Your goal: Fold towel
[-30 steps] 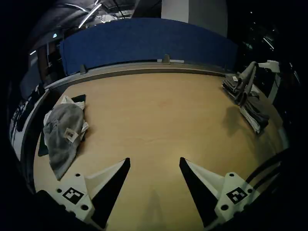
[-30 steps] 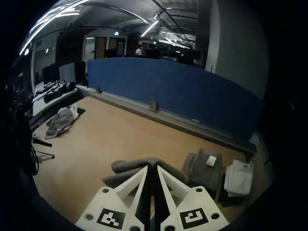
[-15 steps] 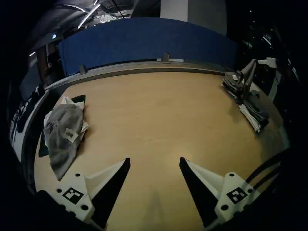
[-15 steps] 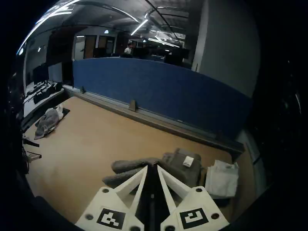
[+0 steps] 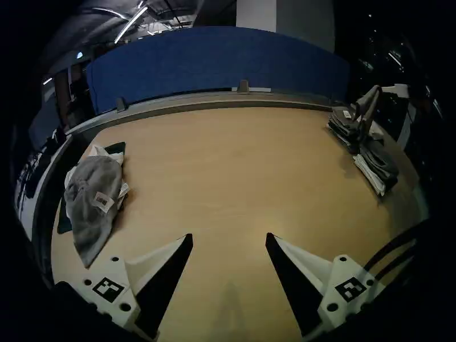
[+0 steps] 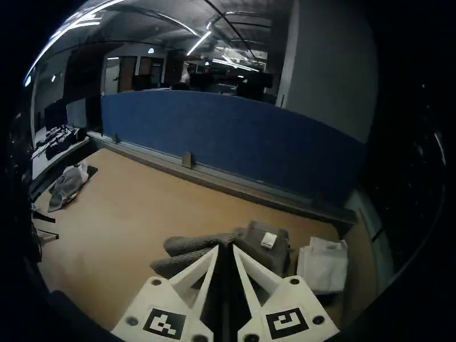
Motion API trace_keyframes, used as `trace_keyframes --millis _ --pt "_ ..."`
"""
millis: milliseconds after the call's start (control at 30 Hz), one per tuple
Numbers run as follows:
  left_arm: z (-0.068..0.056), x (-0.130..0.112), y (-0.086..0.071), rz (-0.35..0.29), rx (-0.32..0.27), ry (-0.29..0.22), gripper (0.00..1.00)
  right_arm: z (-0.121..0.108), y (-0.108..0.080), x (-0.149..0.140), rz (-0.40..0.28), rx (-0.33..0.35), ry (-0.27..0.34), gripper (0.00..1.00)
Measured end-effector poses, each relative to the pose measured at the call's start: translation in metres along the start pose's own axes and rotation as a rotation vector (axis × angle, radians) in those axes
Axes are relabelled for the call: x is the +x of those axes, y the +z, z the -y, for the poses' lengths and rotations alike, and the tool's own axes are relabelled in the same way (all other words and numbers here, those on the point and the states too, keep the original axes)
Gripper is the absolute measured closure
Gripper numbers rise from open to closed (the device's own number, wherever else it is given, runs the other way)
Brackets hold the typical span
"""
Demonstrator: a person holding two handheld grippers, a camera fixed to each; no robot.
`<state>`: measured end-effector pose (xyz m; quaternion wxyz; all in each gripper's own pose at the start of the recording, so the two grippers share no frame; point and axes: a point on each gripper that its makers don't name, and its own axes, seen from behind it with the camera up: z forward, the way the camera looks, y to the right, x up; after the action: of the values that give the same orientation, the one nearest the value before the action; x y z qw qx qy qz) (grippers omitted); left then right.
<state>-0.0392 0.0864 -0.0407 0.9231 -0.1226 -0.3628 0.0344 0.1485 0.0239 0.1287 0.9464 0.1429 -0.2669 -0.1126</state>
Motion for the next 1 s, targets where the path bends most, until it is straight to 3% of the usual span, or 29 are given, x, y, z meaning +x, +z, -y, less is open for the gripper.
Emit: trace_keyframes --millis 267,500,700,1000 --pt "-0.004 0.001 0.000 -0.001 0.001 0.002 0.05 -0.006 -0.005 -0.018 0.018 -0.007 0.013 0.98" --pt "-0.006 0.003 0.000 -0.003 0.002 0.006 0.05 -0.011 -0.021 -0.049 0.052 -0.025 0.038 0.98" --pt "-0.008 0.003 0.000 -0.002 -0.002 0.011 0.05 -0.016 -0.039 -0.088 0.099 -0.053 0.063 0.98" --pt "-0.009 0.003 -0.002 0.000 -0.001 0.020 0.05 -0.029 -0.062 -0.161 0.182 -0.107 0.153 0.98"
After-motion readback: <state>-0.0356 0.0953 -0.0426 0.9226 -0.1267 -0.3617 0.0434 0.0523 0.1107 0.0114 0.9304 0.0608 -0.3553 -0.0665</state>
